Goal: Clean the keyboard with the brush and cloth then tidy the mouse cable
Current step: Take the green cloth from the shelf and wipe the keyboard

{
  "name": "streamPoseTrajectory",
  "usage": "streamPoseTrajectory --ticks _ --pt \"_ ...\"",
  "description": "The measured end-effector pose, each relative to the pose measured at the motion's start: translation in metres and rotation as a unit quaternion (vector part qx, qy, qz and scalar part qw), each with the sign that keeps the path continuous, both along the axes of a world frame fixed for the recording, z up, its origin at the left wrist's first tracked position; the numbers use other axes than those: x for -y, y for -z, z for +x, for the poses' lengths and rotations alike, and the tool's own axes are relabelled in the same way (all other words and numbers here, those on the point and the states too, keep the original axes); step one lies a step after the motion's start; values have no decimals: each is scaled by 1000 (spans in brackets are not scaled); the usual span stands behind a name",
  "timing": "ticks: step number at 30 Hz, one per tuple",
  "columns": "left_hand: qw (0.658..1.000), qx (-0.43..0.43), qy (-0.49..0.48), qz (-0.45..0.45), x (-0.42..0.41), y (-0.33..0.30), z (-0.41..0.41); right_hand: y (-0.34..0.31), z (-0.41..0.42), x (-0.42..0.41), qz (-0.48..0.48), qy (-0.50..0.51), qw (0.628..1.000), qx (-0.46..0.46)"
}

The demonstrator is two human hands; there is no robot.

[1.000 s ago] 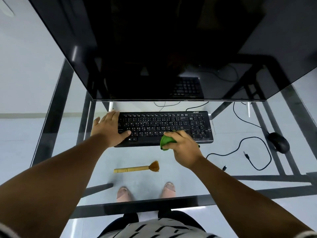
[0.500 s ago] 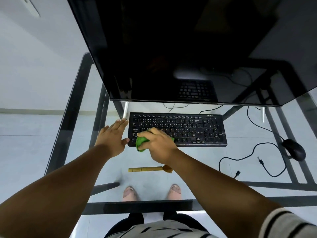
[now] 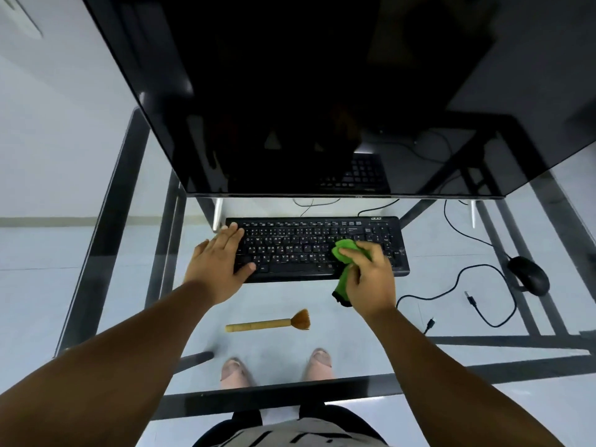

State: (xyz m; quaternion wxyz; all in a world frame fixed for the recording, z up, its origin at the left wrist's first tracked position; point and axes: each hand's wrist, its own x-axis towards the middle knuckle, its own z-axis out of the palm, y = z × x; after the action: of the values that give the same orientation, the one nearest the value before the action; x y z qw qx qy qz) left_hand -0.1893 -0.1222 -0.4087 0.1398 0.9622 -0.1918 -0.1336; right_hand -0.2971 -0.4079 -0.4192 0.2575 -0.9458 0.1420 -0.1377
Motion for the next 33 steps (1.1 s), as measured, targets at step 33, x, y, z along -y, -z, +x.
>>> streamPoseTrajectory --ticks 33 --pt "985 -67 48 154 99 -25 17 -13 3 -8 -45 -61 991 -113"
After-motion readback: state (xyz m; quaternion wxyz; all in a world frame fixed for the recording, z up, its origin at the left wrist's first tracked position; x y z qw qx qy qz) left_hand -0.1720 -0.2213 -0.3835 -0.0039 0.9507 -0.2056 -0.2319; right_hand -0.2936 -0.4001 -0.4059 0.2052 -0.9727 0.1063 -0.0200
